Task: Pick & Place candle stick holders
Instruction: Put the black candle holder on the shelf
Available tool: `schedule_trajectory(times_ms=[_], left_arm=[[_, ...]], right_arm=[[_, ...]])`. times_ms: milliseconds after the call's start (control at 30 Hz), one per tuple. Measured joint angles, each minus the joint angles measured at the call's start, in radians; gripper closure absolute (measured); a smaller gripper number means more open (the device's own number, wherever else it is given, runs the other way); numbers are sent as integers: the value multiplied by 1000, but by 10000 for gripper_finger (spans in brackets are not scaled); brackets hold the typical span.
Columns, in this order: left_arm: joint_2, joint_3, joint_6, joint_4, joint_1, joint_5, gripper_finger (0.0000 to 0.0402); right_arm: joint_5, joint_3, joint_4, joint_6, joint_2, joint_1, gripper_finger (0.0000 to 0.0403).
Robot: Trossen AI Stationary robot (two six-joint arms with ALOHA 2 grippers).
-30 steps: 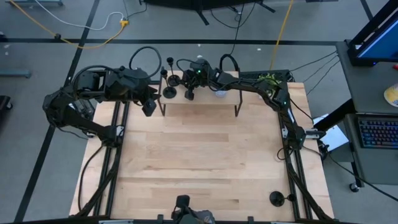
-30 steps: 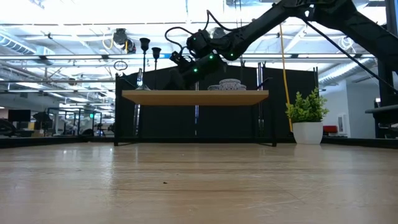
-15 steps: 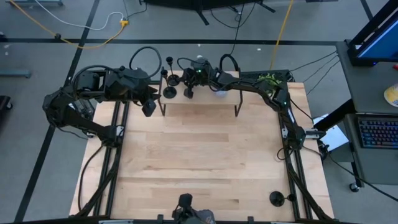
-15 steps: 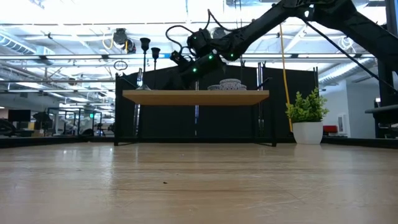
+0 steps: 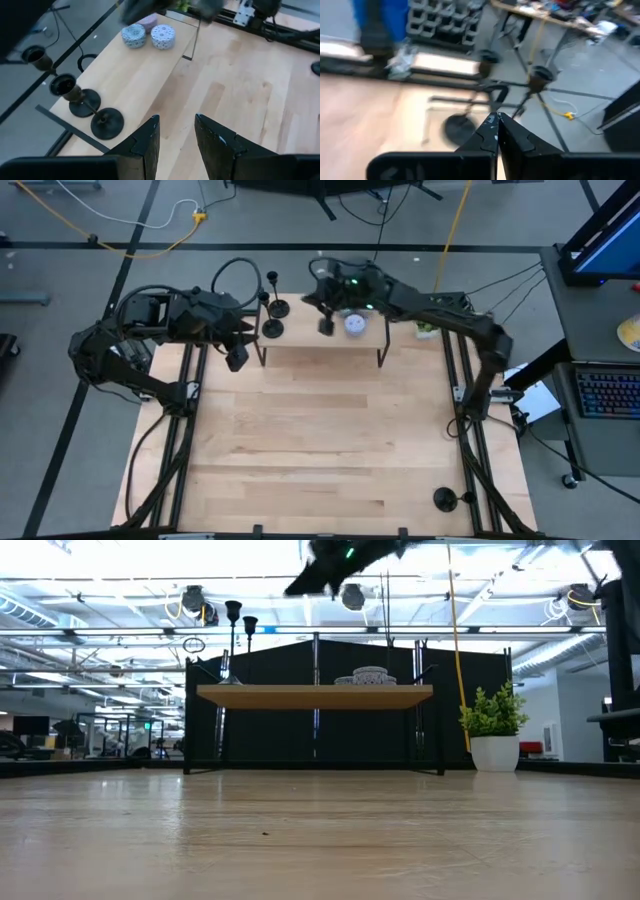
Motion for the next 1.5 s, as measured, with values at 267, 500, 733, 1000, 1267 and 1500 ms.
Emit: schedule_trajectory(times_ms=[267,500,733,1000,1267,1500], left_arm=[[-6,-38,65,40,-79,2,272],[-42,-169,73,172,-169,32,272],[-78,-325,59,383,-227,80,272],[-64,-399,16,529,-269,80,272],[-65,-418,3,642,-280,49,272],[-66,-418,-25,657,-288,44,272]], right_arm=[[127,0,-490,13,-248,185,403],[212,-1,-901,413,-406,360,403],[165,-1,-1270,937,-497,524,403],[-54,-131,-1287,1447,-586,705,403],[-260,-407,-1283,1778,-676,979,403],[-292,-503,-1249,2043,-716,1255,403]])
